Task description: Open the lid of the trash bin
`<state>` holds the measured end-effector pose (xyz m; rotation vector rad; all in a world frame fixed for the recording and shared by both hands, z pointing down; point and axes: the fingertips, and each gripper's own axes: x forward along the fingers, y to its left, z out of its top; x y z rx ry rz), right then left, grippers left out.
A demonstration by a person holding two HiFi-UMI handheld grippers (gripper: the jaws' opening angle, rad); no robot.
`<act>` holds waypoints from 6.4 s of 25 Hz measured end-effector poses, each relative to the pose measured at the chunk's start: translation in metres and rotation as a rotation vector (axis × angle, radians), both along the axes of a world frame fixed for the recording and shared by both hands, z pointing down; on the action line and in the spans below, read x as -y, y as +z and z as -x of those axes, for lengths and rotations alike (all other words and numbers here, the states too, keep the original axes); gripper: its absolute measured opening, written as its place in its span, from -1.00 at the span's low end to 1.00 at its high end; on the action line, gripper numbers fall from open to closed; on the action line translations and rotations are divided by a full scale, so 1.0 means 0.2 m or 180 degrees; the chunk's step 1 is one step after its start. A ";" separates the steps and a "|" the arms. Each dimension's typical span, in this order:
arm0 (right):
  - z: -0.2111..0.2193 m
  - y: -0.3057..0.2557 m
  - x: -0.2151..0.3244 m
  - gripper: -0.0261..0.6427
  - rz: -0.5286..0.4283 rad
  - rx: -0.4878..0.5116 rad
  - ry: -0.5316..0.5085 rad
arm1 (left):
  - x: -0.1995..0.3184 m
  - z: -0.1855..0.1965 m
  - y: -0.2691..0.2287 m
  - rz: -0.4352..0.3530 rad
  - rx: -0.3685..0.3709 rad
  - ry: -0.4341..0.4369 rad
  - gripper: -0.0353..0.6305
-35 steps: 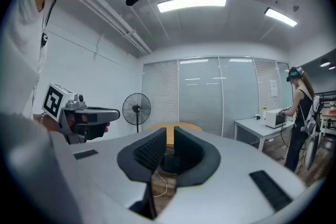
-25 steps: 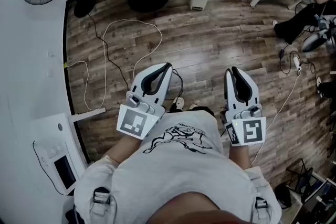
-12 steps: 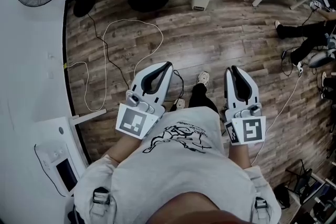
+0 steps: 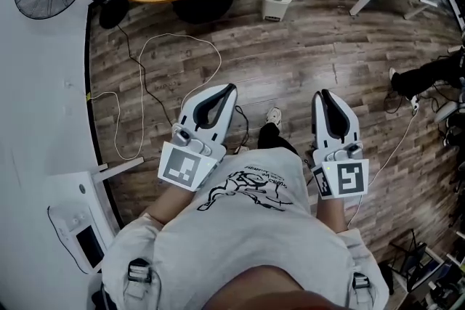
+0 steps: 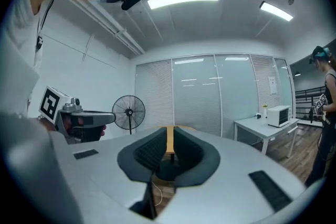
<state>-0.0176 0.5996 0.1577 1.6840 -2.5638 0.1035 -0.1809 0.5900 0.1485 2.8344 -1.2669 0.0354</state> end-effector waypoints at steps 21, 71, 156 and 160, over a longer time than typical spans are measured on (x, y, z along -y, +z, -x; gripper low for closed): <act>-0.69 0.02 0.71 -0.81 0.0054 0.0057 -0.0105 | 0.70 -0.69 -0.04 -0.0006 0.0038 -0.0087 -0.84; -0.20 0.00 2.42 -0.81 0.0063 -0.0157 -0.0111 | 2.41 -0.24 0.00 -0.0024 -0.0083 -0.0009 -0.84; -0.64 0.45 3.94 -0.83 0.0588 -0.0231 -0.0003 | 3.92 -0.77 0.53 0.0593 -0.0045 0.0303 -0.84; -0.63 0.57 3.93 -0.83 0.0715 -0.0228 -0.0007 | 3.89 -0.80 0.66 0.0763 -0.0008 0.0365 -0.84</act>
